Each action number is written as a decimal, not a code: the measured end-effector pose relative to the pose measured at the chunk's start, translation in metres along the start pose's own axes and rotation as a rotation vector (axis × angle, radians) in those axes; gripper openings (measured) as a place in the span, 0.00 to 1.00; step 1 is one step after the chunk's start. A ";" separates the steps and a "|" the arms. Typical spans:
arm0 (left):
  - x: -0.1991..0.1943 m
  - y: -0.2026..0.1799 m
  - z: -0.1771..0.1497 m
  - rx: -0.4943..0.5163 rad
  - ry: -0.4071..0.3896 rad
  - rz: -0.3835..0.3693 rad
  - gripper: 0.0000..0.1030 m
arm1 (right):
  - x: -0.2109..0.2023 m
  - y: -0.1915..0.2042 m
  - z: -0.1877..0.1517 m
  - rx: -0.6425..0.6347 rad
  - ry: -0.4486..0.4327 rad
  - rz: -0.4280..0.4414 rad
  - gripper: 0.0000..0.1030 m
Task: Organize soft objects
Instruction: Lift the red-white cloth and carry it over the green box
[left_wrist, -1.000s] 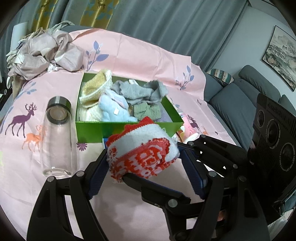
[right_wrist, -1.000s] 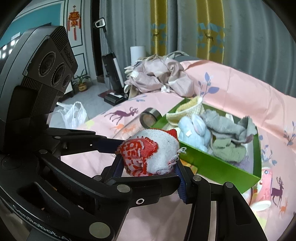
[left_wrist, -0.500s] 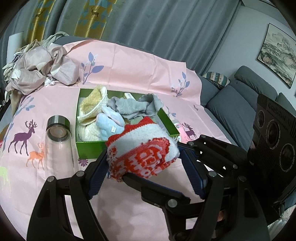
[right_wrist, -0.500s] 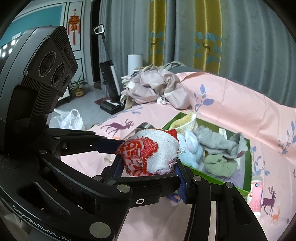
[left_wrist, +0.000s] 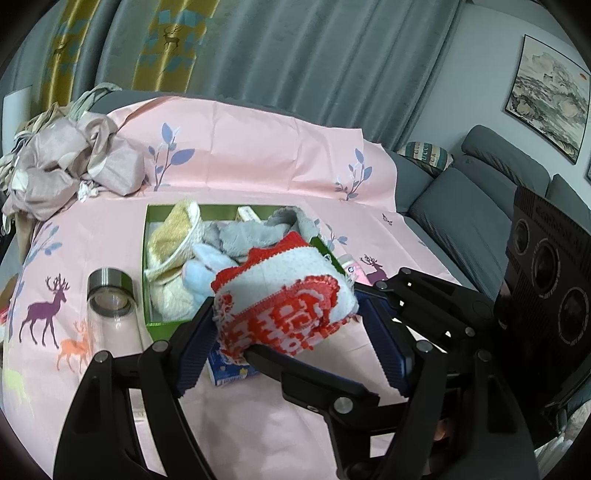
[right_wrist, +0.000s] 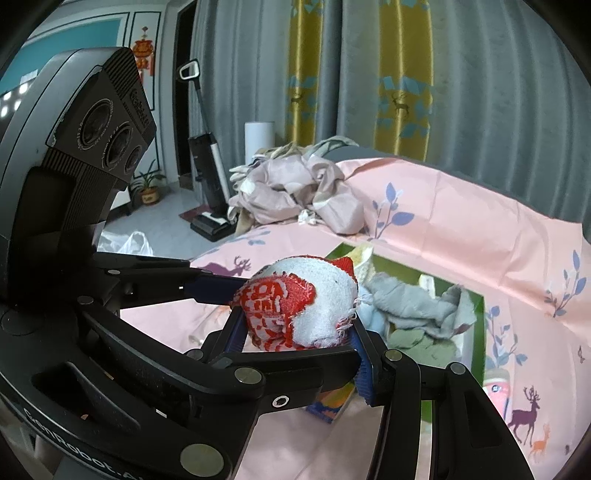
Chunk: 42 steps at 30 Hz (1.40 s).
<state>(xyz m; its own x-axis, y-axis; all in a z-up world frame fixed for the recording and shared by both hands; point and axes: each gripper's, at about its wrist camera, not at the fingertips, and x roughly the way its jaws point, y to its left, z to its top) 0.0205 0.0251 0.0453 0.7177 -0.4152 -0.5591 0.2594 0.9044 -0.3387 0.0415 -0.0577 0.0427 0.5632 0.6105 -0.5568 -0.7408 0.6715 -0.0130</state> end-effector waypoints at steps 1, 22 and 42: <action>0.001 -0.001 0.002 0.004 -0.001 0.000 0.74 | 0.000 -0.001 0.001 0.000 -0.004 -0.003 0.52; 0.023 -0.013 0.037 0.072 -0.004 0.004 0.74 | 0.002 -0.031 0.016 0.027 -0.058 -0.023 0.52; 0.049 -0.022 0.065 0.105 0.004 0.011 0.74 | 0.004 -0.049 0.022 0.052 -0.098 -0.025 0.52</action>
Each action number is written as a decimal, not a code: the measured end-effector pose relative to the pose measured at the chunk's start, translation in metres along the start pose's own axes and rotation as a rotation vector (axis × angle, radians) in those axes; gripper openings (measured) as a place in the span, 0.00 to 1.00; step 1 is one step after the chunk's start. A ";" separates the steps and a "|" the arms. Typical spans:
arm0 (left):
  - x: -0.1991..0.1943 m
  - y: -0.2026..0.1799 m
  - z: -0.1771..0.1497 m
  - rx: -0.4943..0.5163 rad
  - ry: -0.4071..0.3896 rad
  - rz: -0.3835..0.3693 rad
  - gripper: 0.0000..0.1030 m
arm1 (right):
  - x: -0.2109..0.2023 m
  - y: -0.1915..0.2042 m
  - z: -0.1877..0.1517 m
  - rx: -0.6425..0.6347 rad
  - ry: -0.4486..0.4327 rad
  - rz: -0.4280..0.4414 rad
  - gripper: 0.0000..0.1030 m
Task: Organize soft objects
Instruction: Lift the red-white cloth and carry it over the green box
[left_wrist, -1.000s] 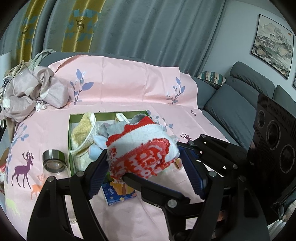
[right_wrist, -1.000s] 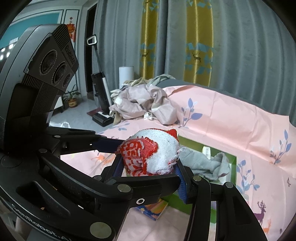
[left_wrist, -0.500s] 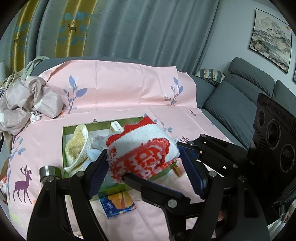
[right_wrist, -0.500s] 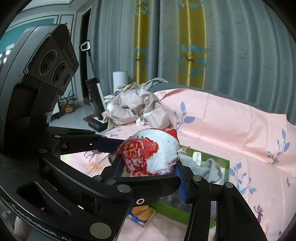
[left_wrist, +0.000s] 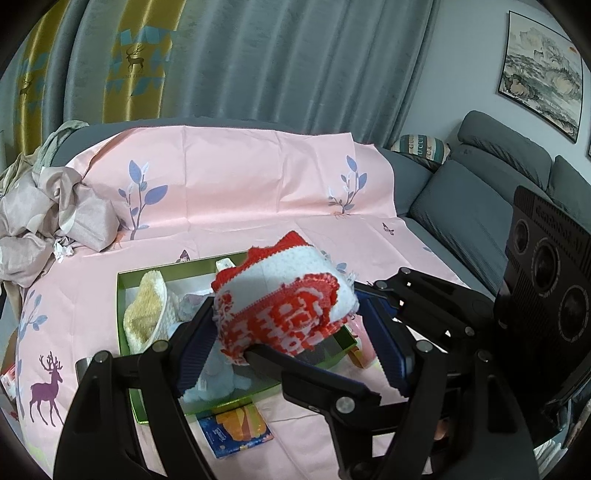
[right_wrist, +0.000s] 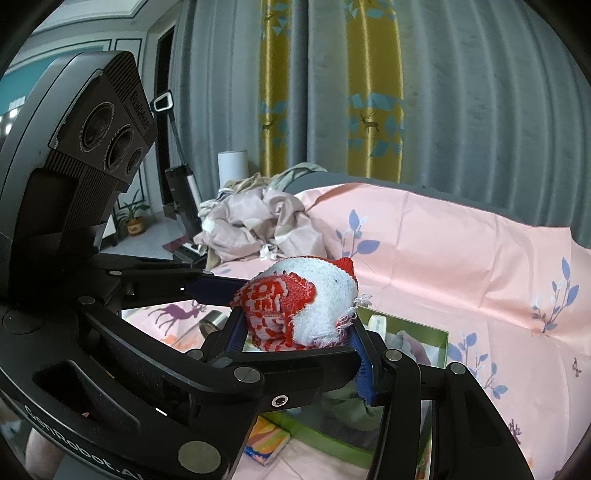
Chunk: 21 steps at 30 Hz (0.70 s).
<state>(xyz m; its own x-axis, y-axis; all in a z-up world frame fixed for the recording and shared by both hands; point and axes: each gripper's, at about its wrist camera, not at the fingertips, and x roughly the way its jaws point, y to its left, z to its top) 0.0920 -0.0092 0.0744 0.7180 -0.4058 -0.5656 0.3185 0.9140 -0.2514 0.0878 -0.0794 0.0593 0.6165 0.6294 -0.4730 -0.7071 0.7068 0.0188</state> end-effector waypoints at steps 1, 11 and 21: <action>0.002 0.001 0.001 0.001 0.001 -0.001 0.74 | 0.000 -0.001 0.000 0.001 0.000 0.001 0.52; 0.025 0.016 0.003 -0.041 0.037 -0.003 0.74 | 0.013 -0.006 -0.002 0.005 0.033 0.011 0.52; 0.054 0.033 0.008 -0.065 0.089 0.010 0.74 | 0.035 -0.022 -0.004 0.032 0.075 0.032 0.52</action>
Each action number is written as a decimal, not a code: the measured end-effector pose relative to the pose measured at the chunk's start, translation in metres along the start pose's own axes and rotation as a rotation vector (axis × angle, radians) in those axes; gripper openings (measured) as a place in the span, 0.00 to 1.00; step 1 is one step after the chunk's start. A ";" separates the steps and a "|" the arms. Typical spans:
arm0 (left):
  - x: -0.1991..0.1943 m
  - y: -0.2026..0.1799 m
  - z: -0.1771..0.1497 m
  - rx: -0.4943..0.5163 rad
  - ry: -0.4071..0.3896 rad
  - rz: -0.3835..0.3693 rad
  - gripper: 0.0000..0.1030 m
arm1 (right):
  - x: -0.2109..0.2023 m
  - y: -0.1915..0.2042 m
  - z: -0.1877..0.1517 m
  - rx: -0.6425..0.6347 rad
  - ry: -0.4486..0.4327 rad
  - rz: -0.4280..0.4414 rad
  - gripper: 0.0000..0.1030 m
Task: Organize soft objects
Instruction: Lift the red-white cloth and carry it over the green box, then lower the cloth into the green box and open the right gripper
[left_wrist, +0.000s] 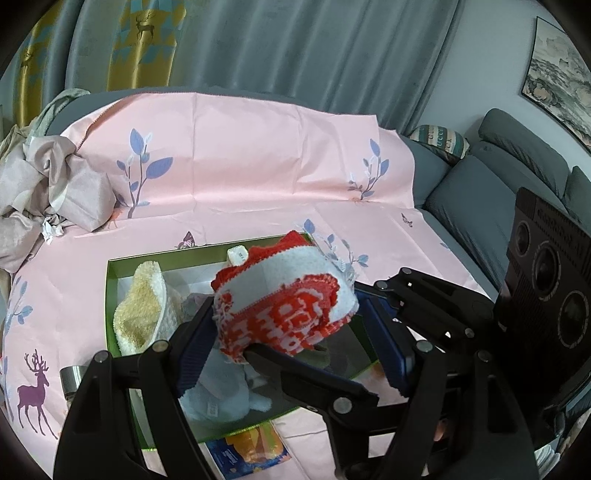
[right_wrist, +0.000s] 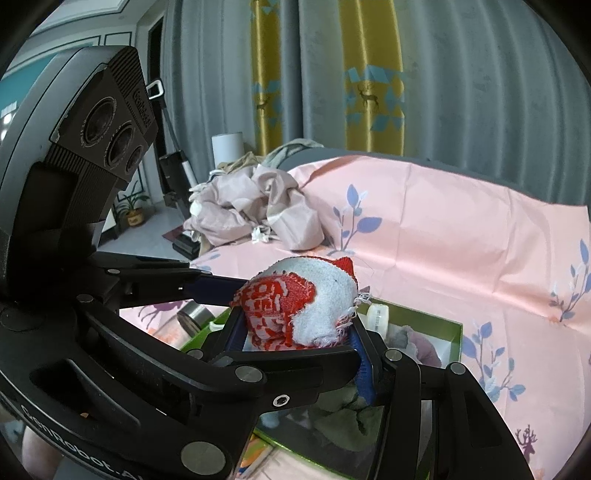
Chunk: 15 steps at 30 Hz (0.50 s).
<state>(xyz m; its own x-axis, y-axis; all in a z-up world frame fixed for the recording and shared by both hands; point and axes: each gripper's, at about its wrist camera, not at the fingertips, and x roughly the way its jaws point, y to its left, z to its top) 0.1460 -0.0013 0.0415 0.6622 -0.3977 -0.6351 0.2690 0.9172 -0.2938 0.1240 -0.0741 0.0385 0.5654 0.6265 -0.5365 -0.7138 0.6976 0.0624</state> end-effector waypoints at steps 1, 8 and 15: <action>0.003 0.001 0.000 -0.003 0.006 -0.002 0.74 | 0.003 -0.002 -0.001 0.003 0.007 0.000 0.52; 0.026 0.006 0.001 -0.001 0.036 0.009 0.74 | 0.021 -0.017 -0.007 0.014 0.052 -0.018 0.52; 0.046 0.010 0.002 -0.007 0.073 0.014 0.75 | 0.035 -0.032 -0.013 0.041 0.086 -0.028 0.52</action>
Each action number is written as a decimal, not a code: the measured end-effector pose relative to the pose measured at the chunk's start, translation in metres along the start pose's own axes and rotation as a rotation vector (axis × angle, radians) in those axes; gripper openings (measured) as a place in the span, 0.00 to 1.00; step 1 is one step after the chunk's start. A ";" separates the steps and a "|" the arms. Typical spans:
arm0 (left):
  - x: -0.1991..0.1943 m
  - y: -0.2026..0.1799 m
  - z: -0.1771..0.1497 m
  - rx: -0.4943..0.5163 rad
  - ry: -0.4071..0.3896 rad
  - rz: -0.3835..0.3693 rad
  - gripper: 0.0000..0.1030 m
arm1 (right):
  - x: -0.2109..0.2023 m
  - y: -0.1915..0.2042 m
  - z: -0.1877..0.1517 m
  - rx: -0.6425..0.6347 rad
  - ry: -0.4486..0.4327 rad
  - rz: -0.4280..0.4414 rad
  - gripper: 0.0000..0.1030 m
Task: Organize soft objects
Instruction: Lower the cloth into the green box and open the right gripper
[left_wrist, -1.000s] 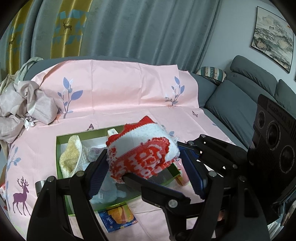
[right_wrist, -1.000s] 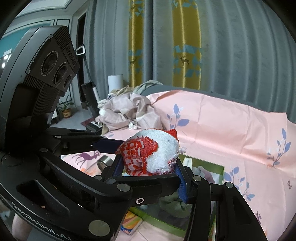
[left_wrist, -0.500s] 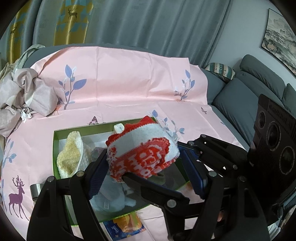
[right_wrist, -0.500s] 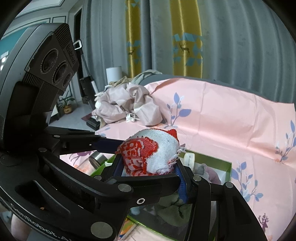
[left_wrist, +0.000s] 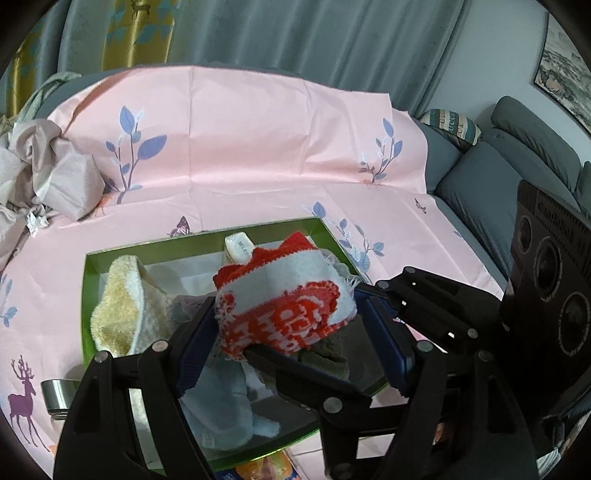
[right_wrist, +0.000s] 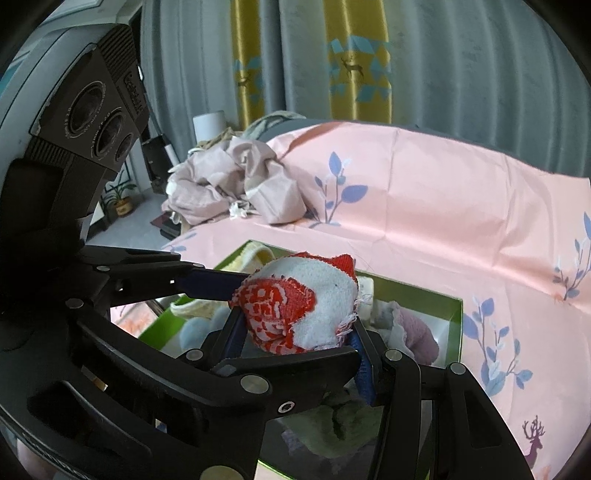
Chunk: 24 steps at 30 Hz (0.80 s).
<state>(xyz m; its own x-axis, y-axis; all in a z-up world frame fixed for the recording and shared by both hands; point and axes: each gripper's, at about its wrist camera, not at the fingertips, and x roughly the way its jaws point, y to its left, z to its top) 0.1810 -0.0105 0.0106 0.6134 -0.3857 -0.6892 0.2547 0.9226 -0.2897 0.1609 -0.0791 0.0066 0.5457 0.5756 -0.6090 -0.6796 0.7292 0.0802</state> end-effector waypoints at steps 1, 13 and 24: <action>0.003 0.000 0.000 -0.003 0.007 0.000 0.75 | 0.002 -0.002 -0.001 0.005 0.008 -0.005 0.52; 0.025 0.002 0.001 -0.032 0.065 0.048 0.84 | 0.021 -0.014 -0.009 0.032 0.110 -0.062 0.60; -0.017 -0.006 -0.007 -0.006 -0.026 0.101 0.99 | -0.023 -0.028 -0.012 0.099 0.057 -0.130 0.65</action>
<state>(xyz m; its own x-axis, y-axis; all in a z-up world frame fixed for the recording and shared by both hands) 0.1637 -0.0097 0.0190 0.6551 -0.2905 -0.6975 0.1864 0.9567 -0.2233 0.1613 -0.1173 0.0093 0.5957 0.4540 -0.6626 -0.5515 0.8309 0.0734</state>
